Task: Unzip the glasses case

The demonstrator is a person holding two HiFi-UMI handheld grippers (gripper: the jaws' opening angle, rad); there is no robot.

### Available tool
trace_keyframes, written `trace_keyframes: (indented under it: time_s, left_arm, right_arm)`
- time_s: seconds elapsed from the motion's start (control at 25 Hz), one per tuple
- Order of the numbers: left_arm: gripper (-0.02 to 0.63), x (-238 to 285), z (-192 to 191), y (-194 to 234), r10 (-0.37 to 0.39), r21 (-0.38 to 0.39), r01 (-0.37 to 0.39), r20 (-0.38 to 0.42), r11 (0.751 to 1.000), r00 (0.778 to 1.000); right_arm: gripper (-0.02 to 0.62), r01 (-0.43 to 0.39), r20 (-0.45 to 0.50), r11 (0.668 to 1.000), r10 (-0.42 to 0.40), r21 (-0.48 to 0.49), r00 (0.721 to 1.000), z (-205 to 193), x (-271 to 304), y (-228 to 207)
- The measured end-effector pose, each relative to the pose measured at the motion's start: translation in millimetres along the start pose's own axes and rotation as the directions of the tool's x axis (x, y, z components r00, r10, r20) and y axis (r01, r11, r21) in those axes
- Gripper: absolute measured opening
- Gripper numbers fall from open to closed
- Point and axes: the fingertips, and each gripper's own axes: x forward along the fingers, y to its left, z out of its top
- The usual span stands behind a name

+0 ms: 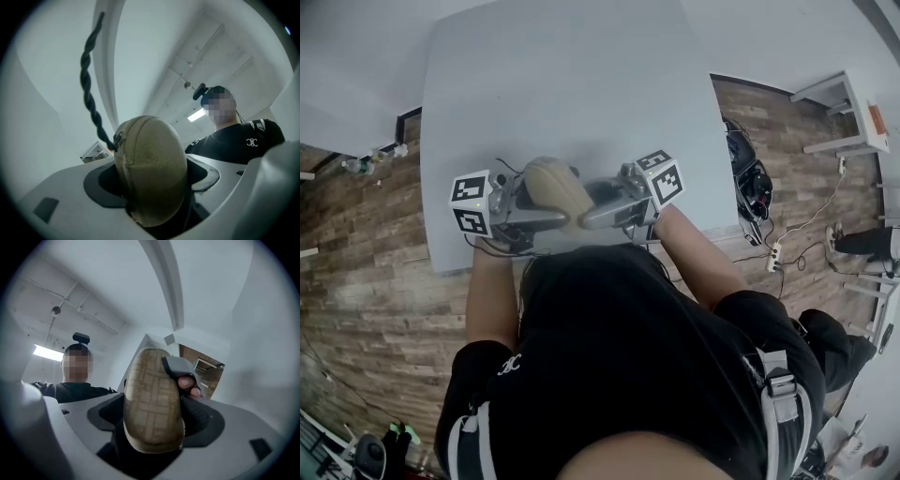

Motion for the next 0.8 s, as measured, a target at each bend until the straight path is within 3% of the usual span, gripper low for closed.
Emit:
trace_keyframes:
  time_s: [0.28, 0.44, 0.52, 0.6, 0.64, 0.68, 0.72, 0.8]
  left_arm:
    - [0.368, -6, 9, 11, 0.128, 0.046, -0.129, 0.027, 0.991, 0.991]
    - [0.368, -18, 12, 22, 0.273, 0.100, -0.275, 0.027, 0.956, 0.962]
    - [0.367, -23, 9, 30, 0.379, 0.146, -0.374, -0.002, 0.916, 0.926]
    - [0.367, -26, 4, 41, 0.494, 0.218, -0.471, -0.063, 0.855, 0.867]
    - [0.367, -26, 2, 47, 0.548, 0.258, -0.511, -0.095, 0.820, 0.831]
    - [0.367, -26, 0, 53, 0.594, 0.294, -0.542, -0.126, 0.787, 0.794]
    - [0.367, -26, -3, 58, 0.631, 0.325, -0.565, -0.152, 0.759, 0.760]
    - [0.367, -24, -9, 65, 0.678, 0.367, -0.587, -0.202, 0.722, 0.707]
  right_arm:
    - [0.354, 0.025, 0.118, 1.000, -0.023, -0.016, 0.993, 16, -10, -5]
    - [0.354, 0.111, 0.163, 0.992, -0.099, -0.061, 0.982, 25, -28, -6]
    - [0.353, 0.222, 0.205, 0.970, -0.199, -0.095, 0.958, 33, -44, -10]
    - [0.344, 0.359, 0.224, 0.920, -0.321, -0.156, 0.920, 42, -62, -14]
    - [0.279, 0.429, 0.237, 0.882, -0.382, -0.196, 0.893, 48, -70, -14]
    - [0.016, 0.492, 0.261, 0.838, -0.433, -0.235, 0.863, 57, -79, -13]
    - [0.012, 0.532, 0.284, 0.802, -0.461, -0.271, 0.841, 66, -84, -9]
    - [0.012, 0.555, 0.295, 0.755, -0.473, -0.349, 0.830, 81, -83, 3]
